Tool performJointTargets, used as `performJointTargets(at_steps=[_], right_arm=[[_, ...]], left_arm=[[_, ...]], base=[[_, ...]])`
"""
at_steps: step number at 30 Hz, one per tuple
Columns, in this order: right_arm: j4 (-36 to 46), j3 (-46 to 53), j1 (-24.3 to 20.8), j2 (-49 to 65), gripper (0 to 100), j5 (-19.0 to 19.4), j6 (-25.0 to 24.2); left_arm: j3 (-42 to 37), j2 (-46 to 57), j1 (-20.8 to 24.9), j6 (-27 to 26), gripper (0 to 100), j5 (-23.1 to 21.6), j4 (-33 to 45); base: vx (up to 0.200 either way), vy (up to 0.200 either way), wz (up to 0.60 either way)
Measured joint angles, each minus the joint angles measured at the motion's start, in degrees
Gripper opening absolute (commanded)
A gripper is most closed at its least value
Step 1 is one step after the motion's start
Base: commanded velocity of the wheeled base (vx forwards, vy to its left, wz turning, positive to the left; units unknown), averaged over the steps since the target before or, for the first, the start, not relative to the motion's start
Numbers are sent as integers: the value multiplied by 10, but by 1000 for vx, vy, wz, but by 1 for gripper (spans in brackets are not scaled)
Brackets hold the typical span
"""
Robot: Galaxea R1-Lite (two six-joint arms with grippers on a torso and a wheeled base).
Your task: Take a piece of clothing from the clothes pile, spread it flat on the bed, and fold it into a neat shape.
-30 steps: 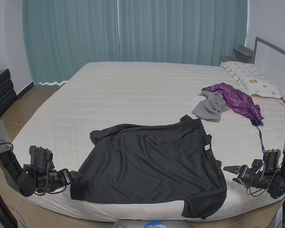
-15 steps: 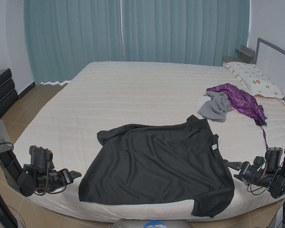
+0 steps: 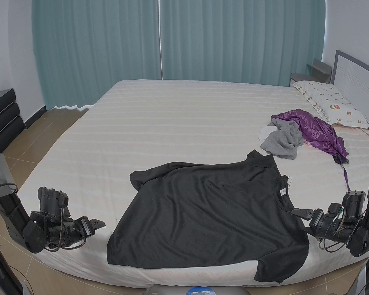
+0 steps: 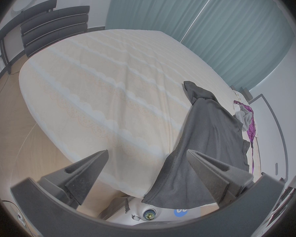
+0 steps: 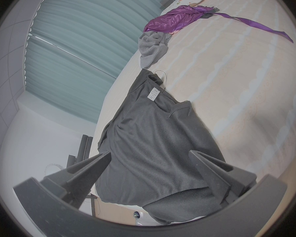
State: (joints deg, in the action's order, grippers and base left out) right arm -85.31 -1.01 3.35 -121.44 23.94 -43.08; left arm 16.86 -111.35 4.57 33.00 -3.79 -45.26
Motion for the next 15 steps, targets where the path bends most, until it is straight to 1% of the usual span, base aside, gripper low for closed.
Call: performJointTargets(at_steps=[2, 5, 8, 15], right_arm=[[0, 0, 0, 0, 100, 0, 0], [0, 0, -1, -1, 100, 0, 0], [0, 0, -1, -1, 100, 0, 0], [0, 0, -3, -2, 100, 1, 0]], left_arm=[[2, 0, 0, 4, 100, 0, 1], [4, 0, -2, 18, 100, 0, 1], [5, 0, -2, 21, 100, 0, 1], [5, 0, -2, 21, 100, 0, 0]], base=[[0, 0, 0], [0, 200, 0], [0, 200, 0], [0, 0, 0]])
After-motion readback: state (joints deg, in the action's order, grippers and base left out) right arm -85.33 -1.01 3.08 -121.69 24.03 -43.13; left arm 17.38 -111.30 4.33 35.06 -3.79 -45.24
